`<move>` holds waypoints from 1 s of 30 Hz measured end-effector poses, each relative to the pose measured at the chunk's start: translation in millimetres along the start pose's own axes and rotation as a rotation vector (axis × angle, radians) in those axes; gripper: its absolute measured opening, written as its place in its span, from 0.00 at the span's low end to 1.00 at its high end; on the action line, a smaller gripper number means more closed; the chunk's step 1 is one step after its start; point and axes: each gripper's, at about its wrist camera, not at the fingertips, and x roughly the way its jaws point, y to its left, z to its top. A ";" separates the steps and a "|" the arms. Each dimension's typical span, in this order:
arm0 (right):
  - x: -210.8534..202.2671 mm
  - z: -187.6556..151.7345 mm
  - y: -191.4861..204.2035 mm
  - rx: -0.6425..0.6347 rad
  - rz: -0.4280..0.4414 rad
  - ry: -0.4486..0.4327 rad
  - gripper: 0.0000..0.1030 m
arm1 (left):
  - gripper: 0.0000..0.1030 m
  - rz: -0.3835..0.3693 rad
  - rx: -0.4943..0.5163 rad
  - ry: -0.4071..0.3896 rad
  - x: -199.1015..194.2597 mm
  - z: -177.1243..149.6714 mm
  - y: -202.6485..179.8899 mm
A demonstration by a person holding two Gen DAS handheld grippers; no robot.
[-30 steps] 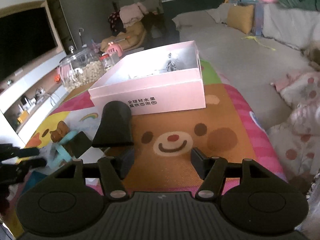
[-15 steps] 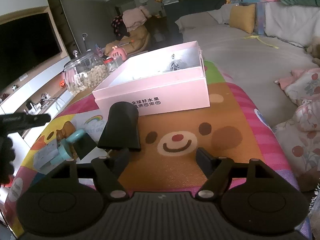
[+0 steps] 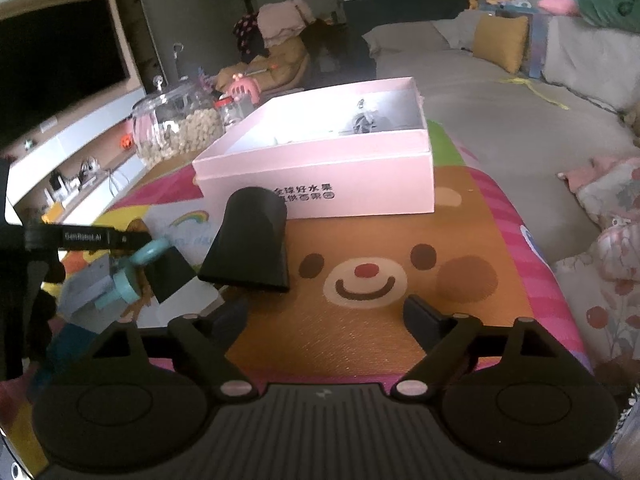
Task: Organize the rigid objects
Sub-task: 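Grasp the brown toy dog with the left gripper while the right lifts the black object, then carry the dog and black object over the pink box and open both grippers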
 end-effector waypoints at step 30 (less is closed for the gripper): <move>0.5 -1.3 20.9 -0.110 -0.014 0.055 0.93 | 0.41 -0.096 -0.022 -0.145 -17.2 -9.7 -15.5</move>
